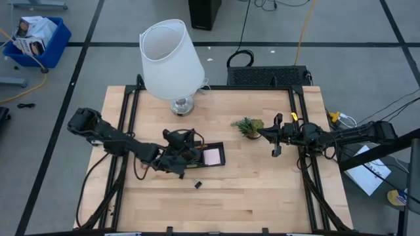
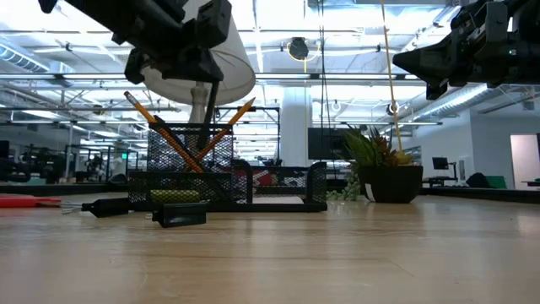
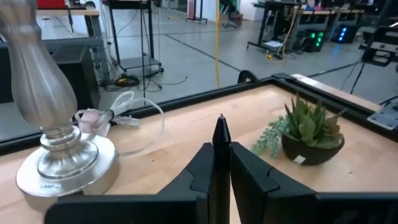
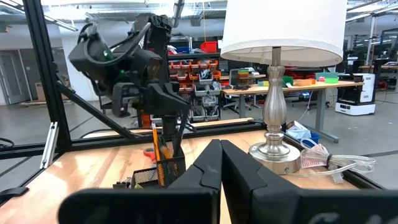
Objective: Pick and place office supplies into organizer
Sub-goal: Put the black pen into the black desk organizer, then put the bottom black binder clip into the black desk organizer
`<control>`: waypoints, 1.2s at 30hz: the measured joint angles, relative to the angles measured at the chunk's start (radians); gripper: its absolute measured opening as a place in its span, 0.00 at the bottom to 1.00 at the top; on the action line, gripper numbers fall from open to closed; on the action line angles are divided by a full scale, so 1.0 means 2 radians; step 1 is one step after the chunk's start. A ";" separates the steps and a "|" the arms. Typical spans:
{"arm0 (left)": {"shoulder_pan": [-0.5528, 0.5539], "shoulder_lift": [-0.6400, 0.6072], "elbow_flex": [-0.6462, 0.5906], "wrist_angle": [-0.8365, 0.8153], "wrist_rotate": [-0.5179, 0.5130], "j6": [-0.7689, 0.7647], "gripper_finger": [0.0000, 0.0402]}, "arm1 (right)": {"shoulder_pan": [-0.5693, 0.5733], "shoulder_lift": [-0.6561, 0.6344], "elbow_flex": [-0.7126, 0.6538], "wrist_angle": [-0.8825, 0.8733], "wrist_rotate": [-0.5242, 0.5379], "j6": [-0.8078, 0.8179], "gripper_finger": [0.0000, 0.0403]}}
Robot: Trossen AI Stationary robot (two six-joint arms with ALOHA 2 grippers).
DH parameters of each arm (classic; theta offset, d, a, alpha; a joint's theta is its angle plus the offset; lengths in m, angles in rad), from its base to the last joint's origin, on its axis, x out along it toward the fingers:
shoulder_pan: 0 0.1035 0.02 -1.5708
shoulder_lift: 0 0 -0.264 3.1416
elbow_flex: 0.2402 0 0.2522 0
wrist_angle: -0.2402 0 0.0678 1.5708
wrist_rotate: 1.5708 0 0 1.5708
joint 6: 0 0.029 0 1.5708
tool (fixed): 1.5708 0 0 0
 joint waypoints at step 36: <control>-0.204 0.003 0.000 -0.071 0.023 -0.065 0.26 | 0.000 0.000 0.000 0.000 0.000 0.000 0.00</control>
